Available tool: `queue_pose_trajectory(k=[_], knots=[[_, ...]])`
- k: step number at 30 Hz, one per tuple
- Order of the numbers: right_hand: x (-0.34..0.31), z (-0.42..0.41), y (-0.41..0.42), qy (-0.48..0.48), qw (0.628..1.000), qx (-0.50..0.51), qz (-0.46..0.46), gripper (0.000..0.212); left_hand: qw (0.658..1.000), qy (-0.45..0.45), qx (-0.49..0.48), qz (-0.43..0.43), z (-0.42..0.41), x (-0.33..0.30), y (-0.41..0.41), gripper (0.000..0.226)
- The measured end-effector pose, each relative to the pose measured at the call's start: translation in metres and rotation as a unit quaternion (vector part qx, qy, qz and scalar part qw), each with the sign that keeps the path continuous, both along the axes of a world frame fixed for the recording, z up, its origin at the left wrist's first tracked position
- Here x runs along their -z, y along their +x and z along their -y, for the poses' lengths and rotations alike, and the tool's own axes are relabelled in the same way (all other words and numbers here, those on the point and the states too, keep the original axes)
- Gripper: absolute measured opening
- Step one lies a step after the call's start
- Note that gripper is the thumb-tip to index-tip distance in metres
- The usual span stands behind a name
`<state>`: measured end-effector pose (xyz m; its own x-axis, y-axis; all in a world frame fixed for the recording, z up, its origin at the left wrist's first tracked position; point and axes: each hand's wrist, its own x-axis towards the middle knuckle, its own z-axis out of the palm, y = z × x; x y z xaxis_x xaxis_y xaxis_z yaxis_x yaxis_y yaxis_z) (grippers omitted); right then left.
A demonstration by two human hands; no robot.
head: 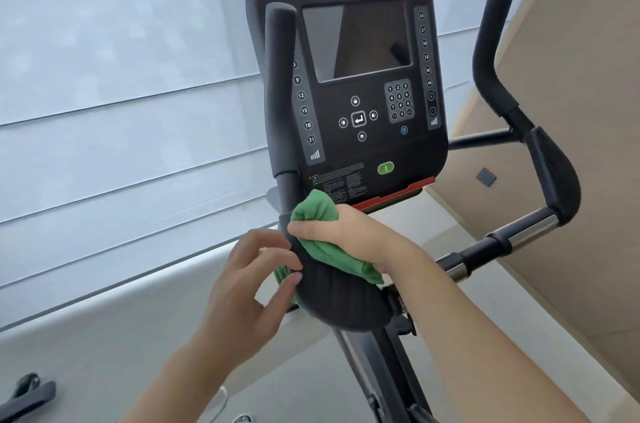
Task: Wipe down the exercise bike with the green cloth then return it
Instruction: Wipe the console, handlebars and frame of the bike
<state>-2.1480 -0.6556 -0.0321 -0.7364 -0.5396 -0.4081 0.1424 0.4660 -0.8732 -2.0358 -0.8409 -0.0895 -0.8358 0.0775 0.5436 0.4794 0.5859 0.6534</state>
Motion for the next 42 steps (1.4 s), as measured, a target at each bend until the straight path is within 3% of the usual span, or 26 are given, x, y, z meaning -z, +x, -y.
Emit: queue_pose_trajectory(k=[5,10,14,17,20,23,24,27,29,32,42], knots=[[0.004,-0.001,0.031,0.038,0.985,0.085,-0.142,0.032,0.998,0.043,0.038,-0.004,0.01,0.006,-0.012,0.011],[-0.003,0.004,0.075,0.175,0.94,0.134,-0.26,0.04,0.995,0.075,0.064,0.015,0.016,0.007,-0.021,0.017],[-0.008,0.008,0.11,0.295,0.888,0.106,-0.336,0.063,0.99,0.095,0.096,0.045,0.022,0.007,-0.025,0.013],[-0.008,0.02,0.115,0.384,0.856,0.076,-0.338,0.088,0.986,0.095,0.115,0.068,0.024,0.005,-0.028,0.02],[-0.015,0.025,0.089,0.327,0.903,0.067,-0.27,0.102,0.982,0.104,0.133,0.084,0.027,0.003,-0.034,0.025],[-0.02,0.014,0.053,0.238,0.957,0.045,-0.16,0.112,0.977,0.123,0.143,0.099,0.028,0.002,-0.036,0.016],[-0.02,0.01,0.044,0.203,0.971,0.042,-0.119,0.11,0.975,0.13,0.146,0.104,0.028,0.001,-0.036,0.015],[-0.013,0.004,0.031,0.141,0.986,0.032,-0.079,0.071,0.971,0.15,0.151,0.109,0.028,0.0,-0.035,0.016],[-0.009,0.003,0.036,0.128,0.986,0.052,-0.097,0.067,0.97,0.157,0.152,0.107,0.028,0.0,-0.034,0.009],[-0.004,0.006,0.056,0.157,0.971,0.104,-0.151,0.083,0.969,0.166,0.147,0.109,0.028,0.001,-0.033,0.007],[0.004,0.019,0.105,0.31,0.862,0.122,-0.383,0.089,0.972,0.158,0.117,0.129,0.026,0.004,-0.031,0.014]])
